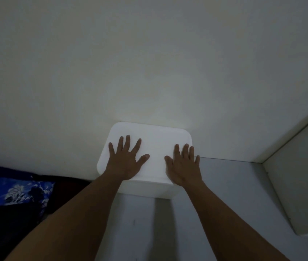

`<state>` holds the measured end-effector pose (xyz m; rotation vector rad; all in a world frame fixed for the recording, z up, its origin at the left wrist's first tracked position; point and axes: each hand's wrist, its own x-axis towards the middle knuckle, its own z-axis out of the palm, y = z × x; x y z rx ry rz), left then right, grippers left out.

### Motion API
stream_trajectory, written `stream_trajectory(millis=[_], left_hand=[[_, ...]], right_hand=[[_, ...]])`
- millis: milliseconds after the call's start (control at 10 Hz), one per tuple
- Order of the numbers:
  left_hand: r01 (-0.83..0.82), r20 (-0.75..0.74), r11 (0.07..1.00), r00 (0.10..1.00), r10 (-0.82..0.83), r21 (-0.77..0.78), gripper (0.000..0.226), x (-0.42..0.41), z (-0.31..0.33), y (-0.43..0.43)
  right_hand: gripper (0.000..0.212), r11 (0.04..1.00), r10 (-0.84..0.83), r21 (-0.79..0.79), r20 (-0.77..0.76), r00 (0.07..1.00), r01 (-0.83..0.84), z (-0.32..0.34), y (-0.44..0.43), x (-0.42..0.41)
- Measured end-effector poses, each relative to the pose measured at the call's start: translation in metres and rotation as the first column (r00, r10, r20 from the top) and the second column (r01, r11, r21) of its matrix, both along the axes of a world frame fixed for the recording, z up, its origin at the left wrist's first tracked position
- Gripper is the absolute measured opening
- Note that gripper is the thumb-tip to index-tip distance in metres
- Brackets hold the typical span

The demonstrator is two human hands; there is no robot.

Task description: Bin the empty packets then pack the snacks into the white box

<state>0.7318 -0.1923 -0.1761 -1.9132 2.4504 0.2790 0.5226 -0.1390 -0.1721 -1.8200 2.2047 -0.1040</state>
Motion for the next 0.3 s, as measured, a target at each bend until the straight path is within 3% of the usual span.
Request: stream_trajectory(millis=[100, 200, 300], left_hand=[[-0.033, -0.022, 0.999, 0.999, 0.033, 0.006, 0.071, 0.002, -0.002, 0.011], [-0.053, -0.228, 0.998, 0.973, 0.042, -0.041, 0.076, 0.01, 0.008, 0.036], [0.029, -0.509, 0.949, 0.839, -0.194, -0.315, 0.055, 0.026, -0.002, 0.116]], right_hand=[[0.066, 1.0, -0.001, 0.029, 0.049, 0.999, -0.001, 0.007, 0.005, -0.005], [0.054, 1.0, -0.014, -0.019, 0.175, 0.985, 0.018, 0.037, 0.029, -0.006], [0.04, 0.987, -0.004, -0.136, 0.51, 0.86, 0.085, 0.094, 0.073, -0.012]])
